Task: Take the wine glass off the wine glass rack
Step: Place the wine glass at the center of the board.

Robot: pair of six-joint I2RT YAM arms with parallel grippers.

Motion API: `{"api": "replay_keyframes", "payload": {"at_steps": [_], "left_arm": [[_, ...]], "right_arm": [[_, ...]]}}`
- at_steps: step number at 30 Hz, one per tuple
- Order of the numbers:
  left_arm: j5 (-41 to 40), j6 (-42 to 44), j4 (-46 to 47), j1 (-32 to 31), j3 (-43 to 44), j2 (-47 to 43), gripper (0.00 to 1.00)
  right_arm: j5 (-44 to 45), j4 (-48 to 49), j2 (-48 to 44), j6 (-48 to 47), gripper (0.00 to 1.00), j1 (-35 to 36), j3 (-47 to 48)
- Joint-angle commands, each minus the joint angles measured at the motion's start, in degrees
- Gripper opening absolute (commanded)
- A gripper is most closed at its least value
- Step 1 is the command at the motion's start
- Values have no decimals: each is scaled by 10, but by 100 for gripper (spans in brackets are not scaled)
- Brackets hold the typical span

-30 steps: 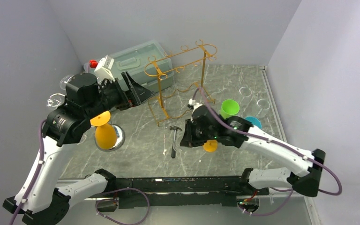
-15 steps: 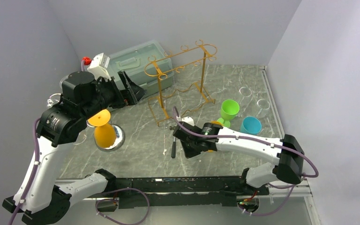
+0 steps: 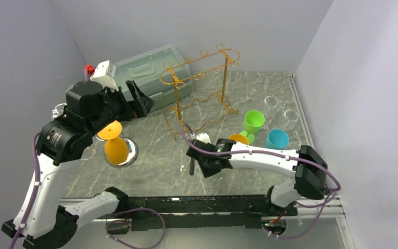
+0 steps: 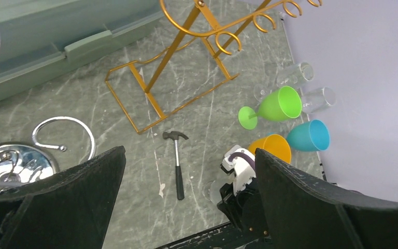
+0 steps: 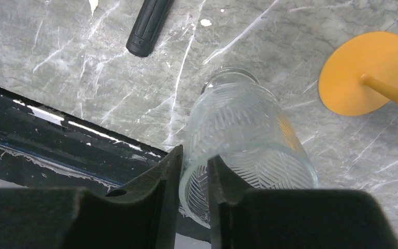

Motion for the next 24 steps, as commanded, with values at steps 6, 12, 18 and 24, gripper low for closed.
{"api": "replay_keyframes", "payload": {"at_steps": [6, 12, 18, 24], "left_arm": [[-58, 19, -64, -2, 50, -7, 99], [-94, 23, -125, -2, 93, 2, 99], [-155, 22, -201, -2, 141, 19, 99], [-237, 9, -279, -1, 146, 13, 99]], "right_arm": [[39, -10, -38, -6, 48, 16, 43], [46, -17, -74, -6, 64, 17, 66], [52, -10, -107, -10, 77, 17, 80], [37, 32, -127, -31, 87, 1, 99]]}}
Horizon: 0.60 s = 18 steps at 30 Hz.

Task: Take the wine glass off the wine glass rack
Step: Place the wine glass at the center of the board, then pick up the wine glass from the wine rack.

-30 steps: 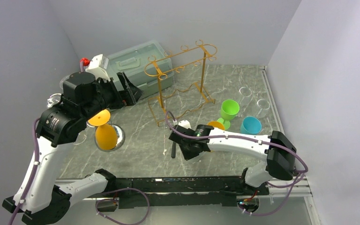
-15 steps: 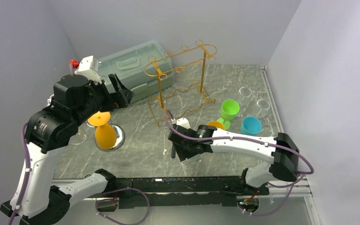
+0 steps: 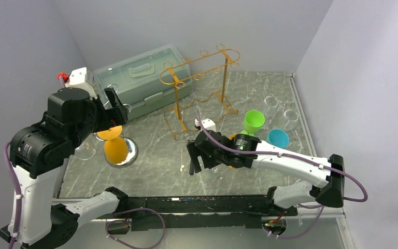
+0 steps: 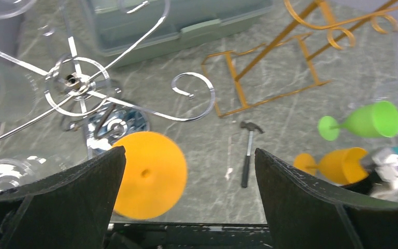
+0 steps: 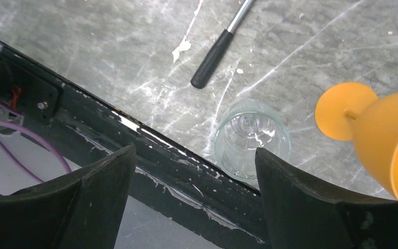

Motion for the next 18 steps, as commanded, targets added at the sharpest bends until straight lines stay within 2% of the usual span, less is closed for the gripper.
{"api": "replay_keyframes", "payload": {"at_steps": [1, 10, 18], "left_arm": [[-84, -10, -77, -1, 5, -5, 99], [-136, -16, -117, 0, -14, -12, 99], [-116, 14, -101, 1, -46, -9, 99]], "right_arm": [[-5, 48, -21, -25, 88, -15, 35], [-42, 88, -16, -41, 90, -40, 51], [-47, 99, -23, -36, 91, -50, 37]]}}
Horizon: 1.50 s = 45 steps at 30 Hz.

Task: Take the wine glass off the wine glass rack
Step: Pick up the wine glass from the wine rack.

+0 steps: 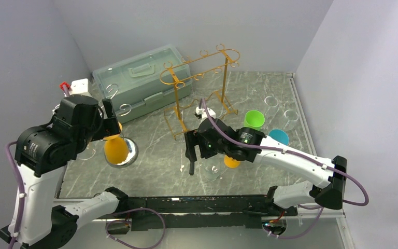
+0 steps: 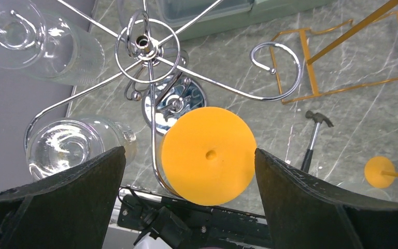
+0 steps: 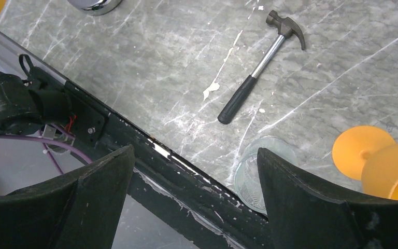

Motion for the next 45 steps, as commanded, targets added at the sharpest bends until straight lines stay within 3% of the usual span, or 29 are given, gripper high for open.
{"api": "replay_keyframes", "payload": {"at_steps": [1, 24, 36, 45], "left_arm": [[-1, 18, 14, 1, -24, 1, 99], [17, 56, 61, 0, -82, 9, 99], [40, 70, 55, 0, -90, 10, 82], [46, 73, 52, 0, -74, 5, 60]], "right_arm": [[-3, 26, -18, -5, 91, -5, 5], [15, 27, -52, 7, 91, -13, -27], [13, 31, -58, 15, 91, -18, -41], [12, 28, -55, 17, 90, -18, -38]]}}
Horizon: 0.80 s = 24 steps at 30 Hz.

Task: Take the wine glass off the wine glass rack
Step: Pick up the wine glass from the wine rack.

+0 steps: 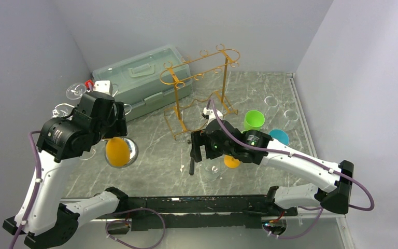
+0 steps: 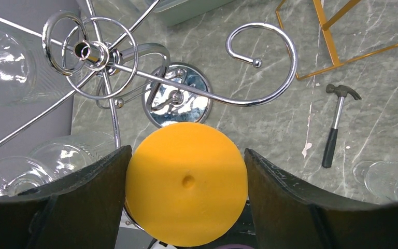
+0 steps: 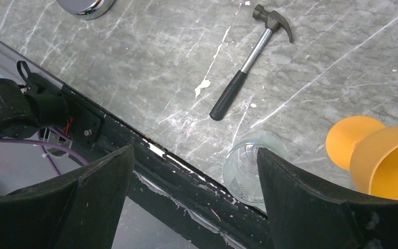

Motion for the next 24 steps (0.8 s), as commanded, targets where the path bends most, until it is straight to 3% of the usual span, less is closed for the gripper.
{"api": "replay_keyframes", "payload": {"at_steps": [1, 24], "left_arm": [[16, 8, 3, 0, 19, -4, 59], [17, -4, -35, 1, 52, -32, 53]], "right_arm": [[14, 18, -13, 4, 90, -1, 6], [8, 18, -5, 11, 90, -2, 5]]}}
